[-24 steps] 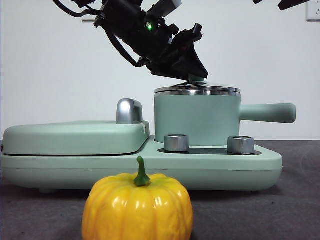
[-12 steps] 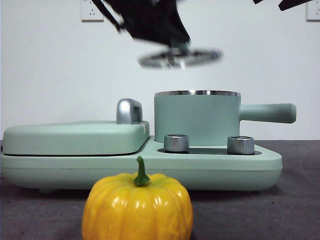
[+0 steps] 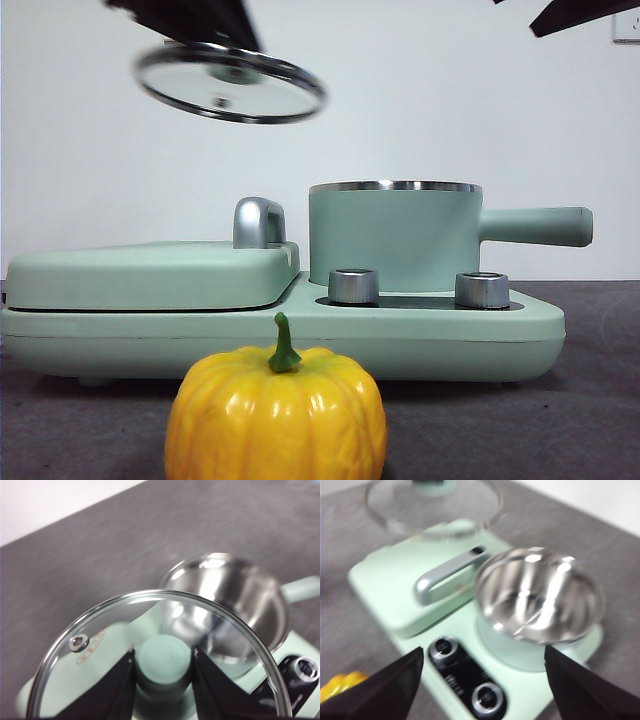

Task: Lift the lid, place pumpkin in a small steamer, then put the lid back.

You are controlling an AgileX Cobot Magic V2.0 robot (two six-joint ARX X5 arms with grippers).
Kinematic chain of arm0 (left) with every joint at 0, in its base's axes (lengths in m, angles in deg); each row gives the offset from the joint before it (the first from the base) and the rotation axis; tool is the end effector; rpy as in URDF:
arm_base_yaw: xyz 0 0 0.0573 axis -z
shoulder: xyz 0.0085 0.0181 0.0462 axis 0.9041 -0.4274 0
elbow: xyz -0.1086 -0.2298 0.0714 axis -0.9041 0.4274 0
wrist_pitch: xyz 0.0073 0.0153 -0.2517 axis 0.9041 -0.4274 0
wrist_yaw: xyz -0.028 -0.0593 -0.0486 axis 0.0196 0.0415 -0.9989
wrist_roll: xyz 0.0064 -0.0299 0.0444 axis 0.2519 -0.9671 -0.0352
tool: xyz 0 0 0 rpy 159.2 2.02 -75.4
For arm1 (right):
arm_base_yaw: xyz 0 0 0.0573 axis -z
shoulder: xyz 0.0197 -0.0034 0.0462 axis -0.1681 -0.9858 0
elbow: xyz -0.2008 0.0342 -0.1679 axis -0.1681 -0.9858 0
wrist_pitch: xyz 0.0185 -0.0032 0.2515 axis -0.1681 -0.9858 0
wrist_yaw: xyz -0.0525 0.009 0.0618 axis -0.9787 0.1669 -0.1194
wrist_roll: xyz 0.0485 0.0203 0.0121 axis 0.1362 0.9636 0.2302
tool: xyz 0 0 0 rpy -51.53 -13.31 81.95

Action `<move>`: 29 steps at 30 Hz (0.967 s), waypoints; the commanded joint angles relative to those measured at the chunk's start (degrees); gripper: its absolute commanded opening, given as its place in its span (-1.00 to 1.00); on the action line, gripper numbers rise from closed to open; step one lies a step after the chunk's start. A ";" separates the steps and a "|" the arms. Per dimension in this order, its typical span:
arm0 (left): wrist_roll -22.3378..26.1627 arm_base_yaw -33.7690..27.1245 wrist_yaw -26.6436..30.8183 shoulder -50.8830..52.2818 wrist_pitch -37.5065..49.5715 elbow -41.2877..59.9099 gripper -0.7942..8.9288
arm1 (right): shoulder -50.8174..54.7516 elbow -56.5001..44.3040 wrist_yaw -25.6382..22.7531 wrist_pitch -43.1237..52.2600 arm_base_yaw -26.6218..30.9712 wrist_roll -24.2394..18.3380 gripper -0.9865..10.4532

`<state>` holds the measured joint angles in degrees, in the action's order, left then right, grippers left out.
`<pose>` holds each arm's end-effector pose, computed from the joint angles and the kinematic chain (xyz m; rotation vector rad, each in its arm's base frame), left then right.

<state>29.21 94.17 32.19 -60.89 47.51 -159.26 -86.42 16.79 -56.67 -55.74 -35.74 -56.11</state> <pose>0.2484 -0.1449 0.3634 0.2161 0.5119 -0.6640 0.1443 0.0815 0.3209 -0.1985 0.4363 0.8308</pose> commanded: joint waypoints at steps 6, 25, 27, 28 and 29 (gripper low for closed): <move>-2.95 -5.33 0.85 13.46 -0.70 8.90 -0.81 | -5.40 1.25 -4.48 -5.44 -11.96 -7.02 -0.16; -4.24 -14.25 1.95 28.72 -6.19 18.56 -0.82 | -24.87 1.25 -8.15 -2.14 -35.65 -11.26 0.03; -4.24 -14.25 1.95 28.72 -6.08 18.56 -0.81 | -26.58 1.25 -8.20 -1.01 -36.06 -11.21 0.04; -4.24 -14.25 1.95 28.72 -6.03 18.56 -0.82 | -27.56 1.25 -8.20 -0.39 -36.06 -11.17 0.04; -4.24 -14.25 1.92 28.72 -6.03 18.56 -0.81 | -28.55 1.25 -8.20 0.24 -36.06 -11.04 0.04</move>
<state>25.38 79.92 34.13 -32.24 39.88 -139.92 -113.61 17.03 -64.83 -56.24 -71.11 -66.75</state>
